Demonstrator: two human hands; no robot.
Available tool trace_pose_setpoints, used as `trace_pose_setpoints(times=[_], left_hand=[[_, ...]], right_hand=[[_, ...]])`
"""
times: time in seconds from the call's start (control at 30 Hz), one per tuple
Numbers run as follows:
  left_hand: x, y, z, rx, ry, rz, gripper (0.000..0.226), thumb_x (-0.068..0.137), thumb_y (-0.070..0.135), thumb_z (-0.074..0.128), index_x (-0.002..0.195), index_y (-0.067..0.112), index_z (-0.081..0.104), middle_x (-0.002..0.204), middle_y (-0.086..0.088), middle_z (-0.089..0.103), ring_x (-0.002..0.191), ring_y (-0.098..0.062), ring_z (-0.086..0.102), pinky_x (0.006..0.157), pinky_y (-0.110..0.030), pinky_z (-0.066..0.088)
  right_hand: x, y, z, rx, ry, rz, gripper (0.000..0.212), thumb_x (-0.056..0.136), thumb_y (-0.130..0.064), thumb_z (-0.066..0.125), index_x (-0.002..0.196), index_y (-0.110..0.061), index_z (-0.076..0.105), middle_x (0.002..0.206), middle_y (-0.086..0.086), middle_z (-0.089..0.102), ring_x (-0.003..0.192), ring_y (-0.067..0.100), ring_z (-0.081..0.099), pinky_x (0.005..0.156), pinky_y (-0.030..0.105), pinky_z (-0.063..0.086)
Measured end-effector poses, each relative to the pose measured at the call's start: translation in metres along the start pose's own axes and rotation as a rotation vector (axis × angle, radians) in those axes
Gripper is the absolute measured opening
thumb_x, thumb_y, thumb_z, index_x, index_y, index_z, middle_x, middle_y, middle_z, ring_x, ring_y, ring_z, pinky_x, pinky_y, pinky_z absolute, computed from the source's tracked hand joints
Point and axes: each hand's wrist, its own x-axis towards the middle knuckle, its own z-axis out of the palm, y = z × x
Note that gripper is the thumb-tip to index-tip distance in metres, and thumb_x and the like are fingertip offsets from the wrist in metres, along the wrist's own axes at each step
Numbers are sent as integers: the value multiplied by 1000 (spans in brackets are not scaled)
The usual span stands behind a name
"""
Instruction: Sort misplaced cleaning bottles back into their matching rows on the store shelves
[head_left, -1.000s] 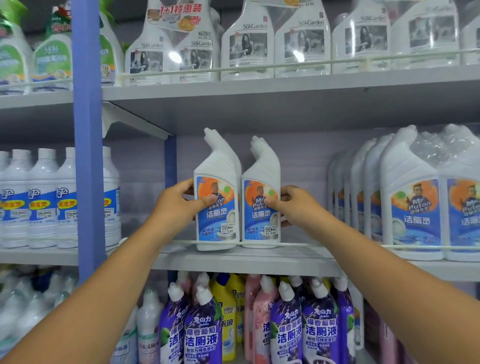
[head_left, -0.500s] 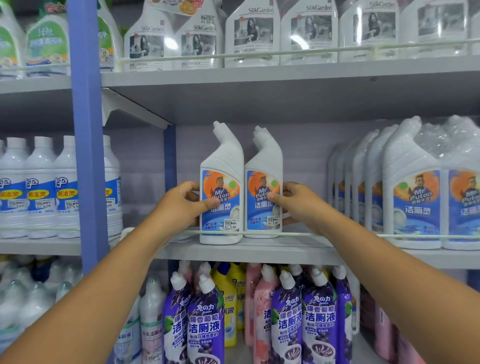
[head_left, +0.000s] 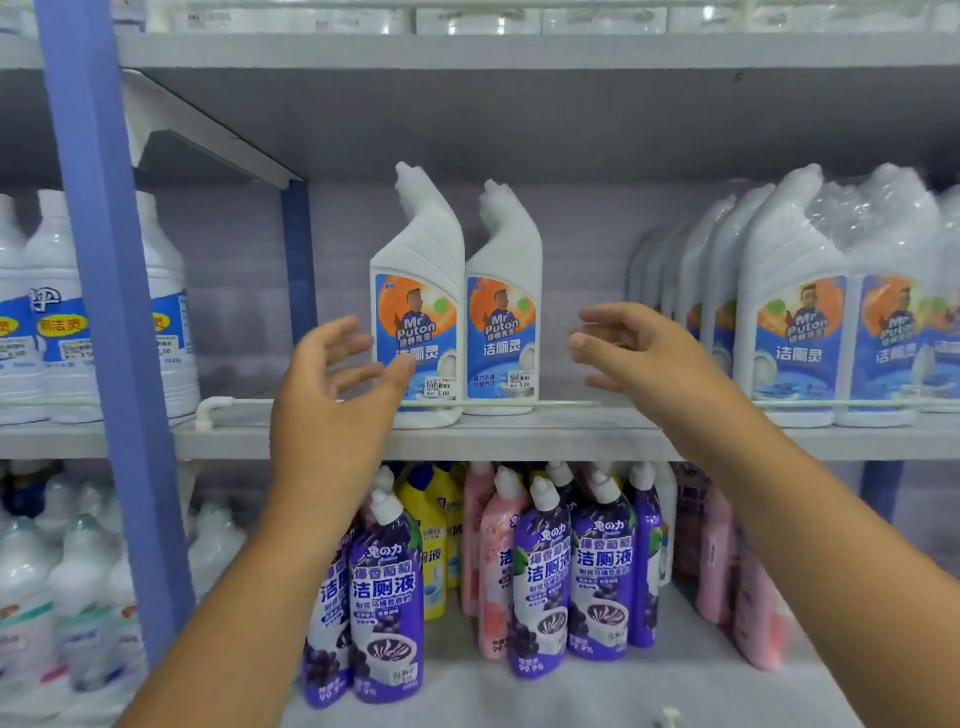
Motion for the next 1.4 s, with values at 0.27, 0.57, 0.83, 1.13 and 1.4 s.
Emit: trace_pose_setpoints(times=[0.27, 0.57, 0.83, 1.13, 1.4], left_hand=[[-150, -74, 94, -215, -375, -374, 37, 86, 28, 78, 117, 42, 62, 115, 16, 70, 96, 3, 70, 83, -21, 55], [-215, -151, 202, -58, -546, -579, 29, 88, 26, 78, 108, 38, 61, 114, 12, 70, 90, 7, 69, 80, -16, 53], [-240, -165, 304, 29, -404, -583, 26, 91, 21, 75, 113, 30, 63, 108, 14, 70, 88, 11, 65, 75, -6, 48], [-258, -167, 369, 197, -325, -529, 28, 96, 9, 65, 99, 35, 73, 99, 18, 75, 93, 1, 70, 86, -19, 53], [-224, -175, 419, 223, -138, -511, 38, 87, 12, 76, 121, 16, 61, 103, 10, 68, 91, -12, 67, 76, -15, 52]], right_hand=[[-141, 112, -57, 184, 212, 365, 26, 94, -10, 66, 119, -14, 66, 114, 9, 75, 102, 30, 73, 89, 48, 59], [-159, 239, -130, -117, 369, 575, 36, 89, -25, 75, 123, -25, 62, 118, -4, 69, 100, 11, 68, 84, 33, 58], [-121, 317, -146, -240, 223, 480, 56, 76, -36, 79, 125, -30, 53, 117, -8, 60, 107, 15, 63, 93, 43, 55], [-98, 348, -149, -265, 104, 420, 83, 75, -34, 71, 148, -27, 31, 139, 4, 49, 118, 27, 56, 89, 44, 55], [-97, 370, -201, 46, 261, 461, 39, 79, -19, 76, 108, -36, 55, 94, -10, 72, 85, 7, 70, 74, 33, 58]])
